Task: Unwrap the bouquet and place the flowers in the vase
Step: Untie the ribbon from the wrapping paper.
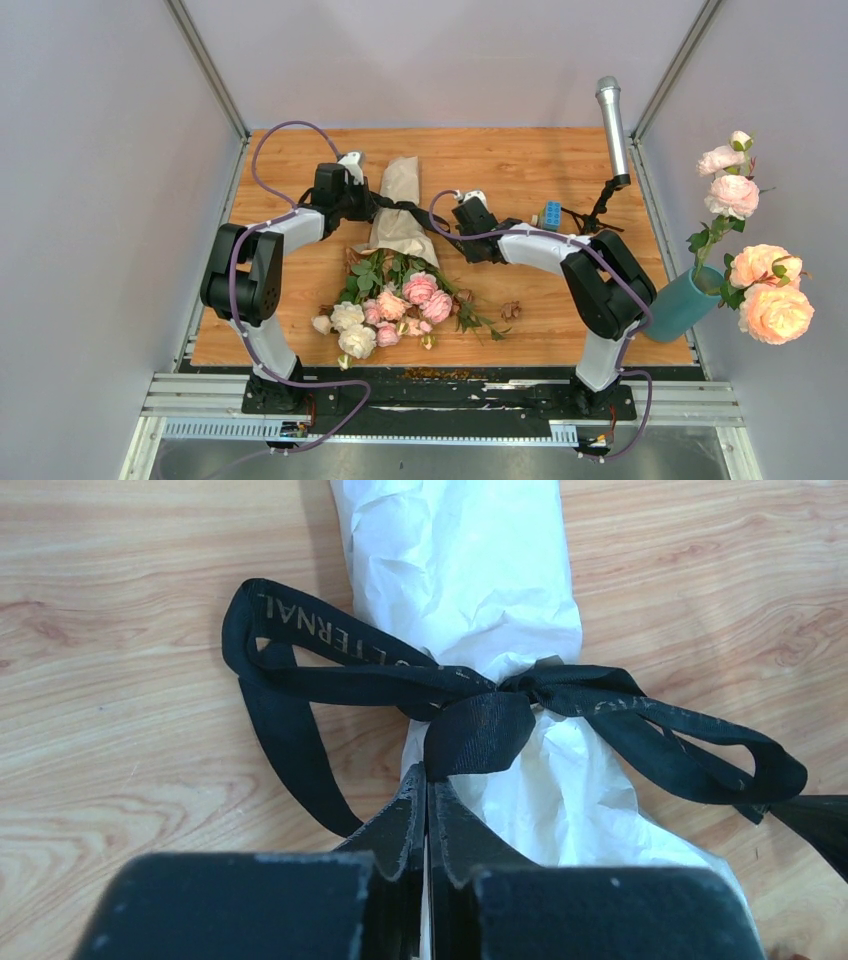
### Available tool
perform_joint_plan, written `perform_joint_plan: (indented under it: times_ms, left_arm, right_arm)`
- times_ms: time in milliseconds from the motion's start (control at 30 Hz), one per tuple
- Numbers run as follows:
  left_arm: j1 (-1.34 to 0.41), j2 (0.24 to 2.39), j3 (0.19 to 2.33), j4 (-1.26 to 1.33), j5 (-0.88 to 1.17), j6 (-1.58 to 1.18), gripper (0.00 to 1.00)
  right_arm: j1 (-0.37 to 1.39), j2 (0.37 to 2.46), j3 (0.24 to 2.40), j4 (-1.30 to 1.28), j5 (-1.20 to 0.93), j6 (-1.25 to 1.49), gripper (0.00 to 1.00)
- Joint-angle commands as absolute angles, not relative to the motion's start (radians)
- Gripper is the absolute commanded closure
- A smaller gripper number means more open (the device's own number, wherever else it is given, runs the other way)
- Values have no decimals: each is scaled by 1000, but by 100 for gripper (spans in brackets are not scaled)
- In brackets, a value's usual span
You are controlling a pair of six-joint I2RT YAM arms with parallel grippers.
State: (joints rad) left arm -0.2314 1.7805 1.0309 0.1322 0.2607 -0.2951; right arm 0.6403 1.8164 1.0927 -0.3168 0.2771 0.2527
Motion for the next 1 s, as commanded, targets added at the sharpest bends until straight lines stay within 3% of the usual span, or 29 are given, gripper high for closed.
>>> perform_joint_plan:
  times_ms: [0, 967]
  left_arm:
    - [-235, 1747, 1036, 179, 245, -302, 100]
    - [-232, 1661, 1119, -80, 60, -310, 100]
  right_arm:
    - [641, 1763, 1080, -314, 327, 251, 100]
    - [641, 1750, 1067, -352, 478, 232, 100]
